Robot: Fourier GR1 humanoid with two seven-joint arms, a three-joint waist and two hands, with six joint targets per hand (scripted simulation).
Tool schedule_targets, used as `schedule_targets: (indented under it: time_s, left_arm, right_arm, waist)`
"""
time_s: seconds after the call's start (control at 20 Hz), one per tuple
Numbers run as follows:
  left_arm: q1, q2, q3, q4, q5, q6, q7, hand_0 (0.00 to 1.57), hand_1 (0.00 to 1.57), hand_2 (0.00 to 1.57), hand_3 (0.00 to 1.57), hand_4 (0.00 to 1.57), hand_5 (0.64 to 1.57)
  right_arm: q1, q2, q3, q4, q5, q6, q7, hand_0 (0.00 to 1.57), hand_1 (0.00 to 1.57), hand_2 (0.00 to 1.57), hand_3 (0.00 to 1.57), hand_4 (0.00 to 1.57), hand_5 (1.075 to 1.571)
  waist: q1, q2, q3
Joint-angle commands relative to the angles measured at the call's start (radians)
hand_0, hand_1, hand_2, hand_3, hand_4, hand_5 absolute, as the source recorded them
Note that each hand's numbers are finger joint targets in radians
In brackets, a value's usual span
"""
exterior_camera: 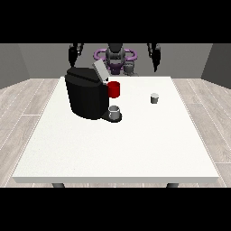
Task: Insert the coffee pod into the coffee machine and close the lid
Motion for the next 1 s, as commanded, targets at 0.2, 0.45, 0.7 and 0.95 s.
schedule_targets:
  time_s: [0.2,0.45,0.7,0.95]
  left_arm:
    - [0.006,0.177,0.056,0.046,-0.018,-0.175,-0.157,0.00,0.00,0.00,0.00,0.00,1.571]
    - [-0.032,0.277,0.031,0.047,-0.106,-0.233,-0.214,0.00,0.00,0.00,0.00,0.00,1.571]
    - [-0.165,0.359,0.083,0.152,-0.159,-0.240,-0.108,0.00,0.00,0.00,0.00,0.00,1.571]
    - [-0.264,0.414,0.135,0.341,-0.203,-0.250,-0.210,0.00,0.00,0.00,0.00,0.00,1.571]
  right_arm:
    - [0.041,-0.003,0.000,0.026,-0.005,0.035,-0.034,0.00,0.00,0.00,0.00,0.00,1.571]
    - [-0.007,0.031,-0.017,0.063,0.151,-0.161,-0.078,0.00,0.00,0.00,0.00,0.00,1.571]
    - [-0.043,0.037,0.026,0.029,0.180,-0.154,-0.032,0.00,0.00,0.00,0.00,0.00,1.571]
    - [-0.117,0.007,0.015,-0.008,0.163,-0.112,-0.017,0.00,0.00,0.00,0.00,0.00,1.571]
  waist:
    - [-0.002,0.025,0.0098]
    - [0.009,0.060,0.0100]
    - [-0.073,0.100,0.0102]
    - [-0.141,0.199,0.0095]
